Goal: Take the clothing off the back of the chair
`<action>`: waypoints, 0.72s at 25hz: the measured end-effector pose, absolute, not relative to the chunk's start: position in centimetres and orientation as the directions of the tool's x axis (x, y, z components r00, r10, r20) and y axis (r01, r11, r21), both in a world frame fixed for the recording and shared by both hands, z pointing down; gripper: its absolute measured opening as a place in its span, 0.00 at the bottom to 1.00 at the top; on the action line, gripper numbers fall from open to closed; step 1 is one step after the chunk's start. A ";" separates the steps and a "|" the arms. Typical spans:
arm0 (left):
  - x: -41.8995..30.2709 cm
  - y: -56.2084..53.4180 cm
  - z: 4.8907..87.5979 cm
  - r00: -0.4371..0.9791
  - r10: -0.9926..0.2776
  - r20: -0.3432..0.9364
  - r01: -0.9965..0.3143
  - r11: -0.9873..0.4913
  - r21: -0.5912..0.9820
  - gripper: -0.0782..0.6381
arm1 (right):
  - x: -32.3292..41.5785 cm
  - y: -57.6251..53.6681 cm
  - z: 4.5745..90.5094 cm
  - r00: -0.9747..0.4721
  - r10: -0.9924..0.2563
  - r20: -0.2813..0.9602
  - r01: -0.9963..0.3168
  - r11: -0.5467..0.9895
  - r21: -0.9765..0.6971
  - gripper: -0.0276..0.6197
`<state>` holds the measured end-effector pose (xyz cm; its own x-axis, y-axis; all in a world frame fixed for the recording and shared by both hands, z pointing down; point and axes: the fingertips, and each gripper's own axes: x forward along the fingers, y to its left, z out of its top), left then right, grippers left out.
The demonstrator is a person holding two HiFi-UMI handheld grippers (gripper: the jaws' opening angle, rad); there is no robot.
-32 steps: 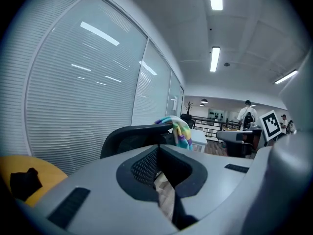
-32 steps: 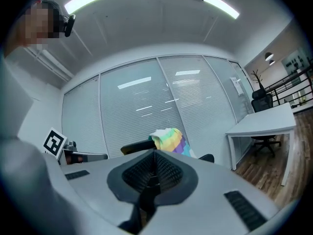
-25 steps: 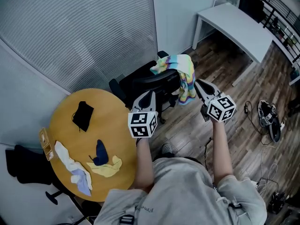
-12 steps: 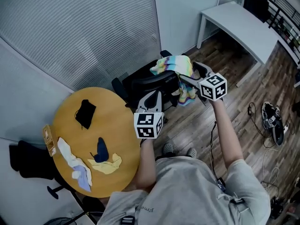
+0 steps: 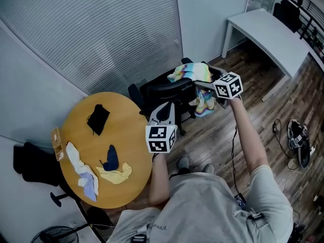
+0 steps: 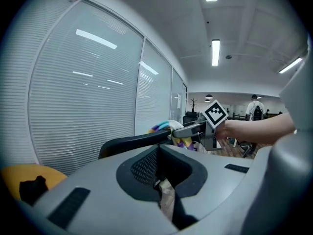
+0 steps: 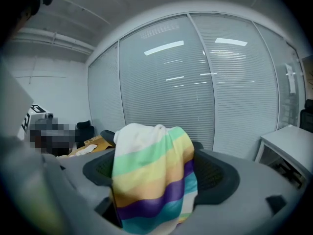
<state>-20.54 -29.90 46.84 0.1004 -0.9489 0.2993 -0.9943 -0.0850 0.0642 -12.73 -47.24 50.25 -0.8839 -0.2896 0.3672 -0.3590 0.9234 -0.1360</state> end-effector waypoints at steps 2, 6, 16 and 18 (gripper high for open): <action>-20.9 -29.8 47.0 0.087 -0.950 0.301 -0.995 -0.070 0.065 0.15 | -12.6 -47.5 50.3 -0.876 -0.297 0.380 -0.364 0.924 -0.117 0.71; -20.8 -29.4 46.8 0.072 -0.953 0.293 -0.996 -0.054 0.069 0.15 | -12.3 -47.2 50.1 -0.859 -0.340 0.382 -0.397 0.914 -0.079 0.67; -20.0 -29.5 46.8 0.073 -0.956 0.284 -0.995 -0.050 0.085 0.15 | -12.3 -46.0 49.8 -0.816 -0.456 0.354 -0.501 0.864 -0.044 0.42; -19.9 -29.6 46.9 0.074 -0.956 0.285 -0.995 -0.052 0.086 0.15 | -12.2 -45.9 49.8 -0.808 -0.475 0.349 -0.522 0.851 -0.049 0.38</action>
